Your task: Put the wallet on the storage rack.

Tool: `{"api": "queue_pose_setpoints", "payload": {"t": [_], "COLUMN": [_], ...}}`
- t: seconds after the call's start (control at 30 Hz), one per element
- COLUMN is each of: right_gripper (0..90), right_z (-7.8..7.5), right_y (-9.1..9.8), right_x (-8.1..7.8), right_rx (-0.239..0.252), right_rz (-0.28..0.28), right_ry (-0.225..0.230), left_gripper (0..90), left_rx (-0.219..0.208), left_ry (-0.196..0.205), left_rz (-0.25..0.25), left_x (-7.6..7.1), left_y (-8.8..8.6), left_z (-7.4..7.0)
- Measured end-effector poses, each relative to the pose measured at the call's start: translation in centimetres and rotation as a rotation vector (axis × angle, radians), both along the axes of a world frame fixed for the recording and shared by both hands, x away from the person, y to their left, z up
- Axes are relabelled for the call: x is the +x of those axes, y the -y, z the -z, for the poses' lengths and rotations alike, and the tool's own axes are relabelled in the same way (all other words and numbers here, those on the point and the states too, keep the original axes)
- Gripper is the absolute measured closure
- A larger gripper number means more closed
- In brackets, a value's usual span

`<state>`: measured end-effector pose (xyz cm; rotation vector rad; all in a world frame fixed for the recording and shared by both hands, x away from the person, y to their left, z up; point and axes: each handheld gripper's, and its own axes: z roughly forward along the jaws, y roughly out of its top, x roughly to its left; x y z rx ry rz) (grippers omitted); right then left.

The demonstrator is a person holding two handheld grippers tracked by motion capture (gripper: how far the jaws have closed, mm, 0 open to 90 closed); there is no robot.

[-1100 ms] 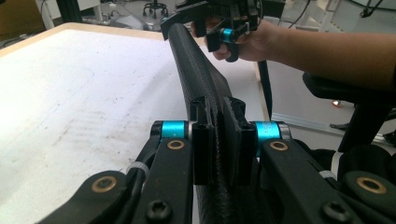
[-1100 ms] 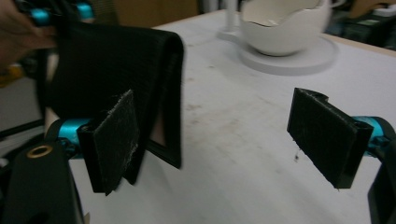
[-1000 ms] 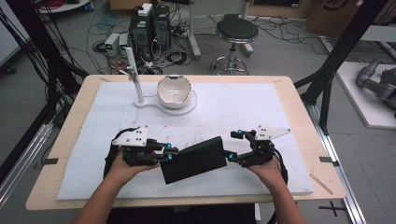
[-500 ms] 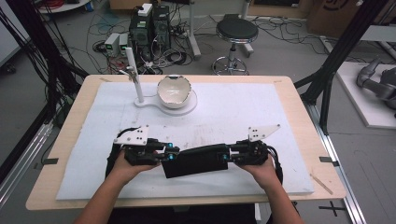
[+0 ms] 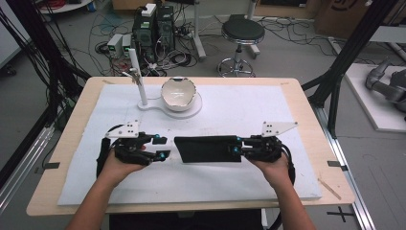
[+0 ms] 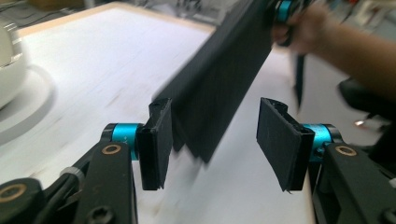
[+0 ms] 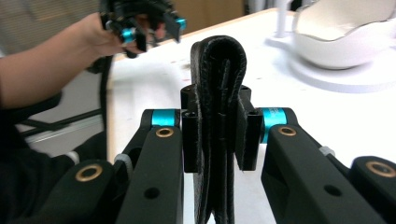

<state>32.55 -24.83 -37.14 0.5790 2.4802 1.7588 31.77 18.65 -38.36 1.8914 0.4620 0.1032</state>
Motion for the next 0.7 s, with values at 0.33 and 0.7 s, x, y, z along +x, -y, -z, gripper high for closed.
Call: {"api": "queue_pose_setpoints", "payload": {"t": [0.33,0.7], "right_gripper": [77.0,76.9], "right_z": [-3.0,-8.6], "right_y": [0.1,-2.0], "right_x": [1.7,3.9], "right_rx": [-0.032,-0.108], "right_rz": [0.132,0.164], "right_ry": [0.043,0.08], "left_gripper": [27.4,25.8], "left_rx": [0.079,0.072], "left_ry": [-0.022,-0.007], "left_rz": [-0.145,-0.188], "left_x": [1.0,1.2], "left_y": [-3.7,-5.6], "left_z": [1.1,0.3]}}
